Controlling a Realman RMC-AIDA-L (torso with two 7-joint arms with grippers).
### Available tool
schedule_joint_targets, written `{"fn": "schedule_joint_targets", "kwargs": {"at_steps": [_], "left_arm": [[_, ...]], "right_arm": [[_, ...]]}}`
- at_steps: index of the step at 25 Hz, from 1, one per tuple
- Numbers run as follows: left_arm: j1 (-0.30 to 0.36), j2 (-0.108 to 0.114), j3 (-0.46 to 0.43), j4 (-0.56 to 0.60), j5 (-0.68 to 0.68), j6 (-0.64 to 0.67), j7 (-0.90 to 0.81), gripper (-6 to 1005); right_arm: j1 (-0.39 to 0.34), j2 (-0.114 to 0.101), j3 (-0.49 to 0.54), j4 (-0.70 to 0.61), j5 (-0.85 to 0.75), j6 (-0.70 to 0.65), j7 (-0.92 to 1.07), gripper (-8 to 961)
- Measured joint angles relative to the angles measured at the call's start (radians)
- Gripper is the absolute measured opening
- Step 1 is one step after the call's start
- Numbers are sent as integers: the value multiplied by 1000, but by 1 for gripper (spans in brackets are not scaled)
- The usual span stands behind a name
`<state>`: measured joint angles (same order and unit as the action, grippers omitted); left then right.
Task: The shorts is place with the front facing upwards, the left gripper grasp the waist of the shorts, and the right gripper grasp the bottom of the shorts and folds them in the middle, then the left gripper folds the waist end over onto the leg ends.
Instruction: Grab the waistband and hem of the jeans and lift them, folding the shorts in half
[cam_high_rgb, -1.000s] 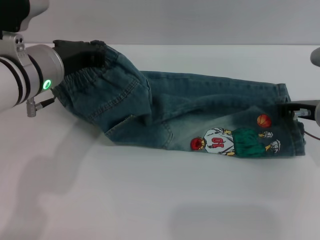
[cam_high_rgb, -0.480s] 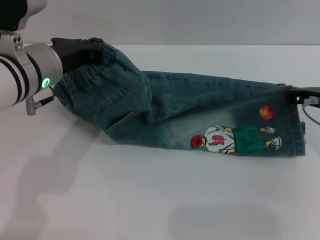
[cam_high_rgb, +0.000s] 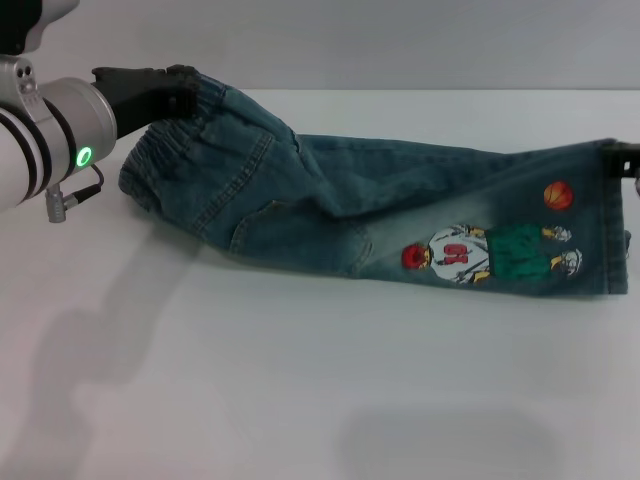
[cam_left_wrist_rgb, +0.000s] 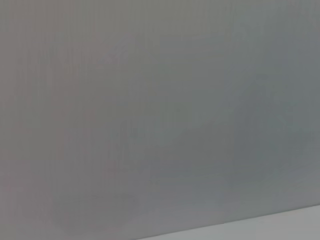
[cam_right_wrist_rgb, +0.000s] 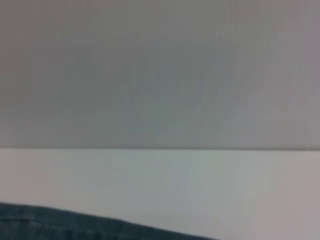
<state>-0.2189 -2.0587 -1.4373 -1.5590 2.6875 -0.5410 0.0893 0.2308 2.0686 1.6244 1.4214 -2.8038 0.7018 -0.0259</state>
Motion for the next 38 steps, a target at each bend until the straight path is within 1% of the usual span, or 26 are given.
{"fn": "schedule_joint_targets", "kwargs": {"at_steps": [8,13,18,24,28,31,35,37,38], "left_arm": [[-9,0,-5,18,0,21,-5,62],[-18,-1,-17,33,0,37,-5,63],[-39,-1,-20,58,0,48,-5,64],[-71,0,-20,95,0,58,-5,65],[-91,0,-18,134,0,91,-2,66],[-97,-1,-4,186,2,171,2,67],[-98,-2,12,222,3,234,-2,68],[-100,-3,14,232,2,247,-4,105],[-101,-3,14,235,2,250,-4,124]], "right_arm": [[-5,-1,18,31,0,-6,-3,-1],[-21,-1,34,63,-1,-8,-7,-1],[-29,1,54,82,-2,-9,-25,-1],[-22,-1,69,77,-2,-11,-30,-2],[-5,0,88,31,-3,-35,-71,34],[20,0,85,-20,-2,-39,-112,60],[21,5,70,-52,5,-83,-145,96],[19,5,65,-55,7,-99,-147,114],[18,5,64,-56,8,-104,-148,151]]}}
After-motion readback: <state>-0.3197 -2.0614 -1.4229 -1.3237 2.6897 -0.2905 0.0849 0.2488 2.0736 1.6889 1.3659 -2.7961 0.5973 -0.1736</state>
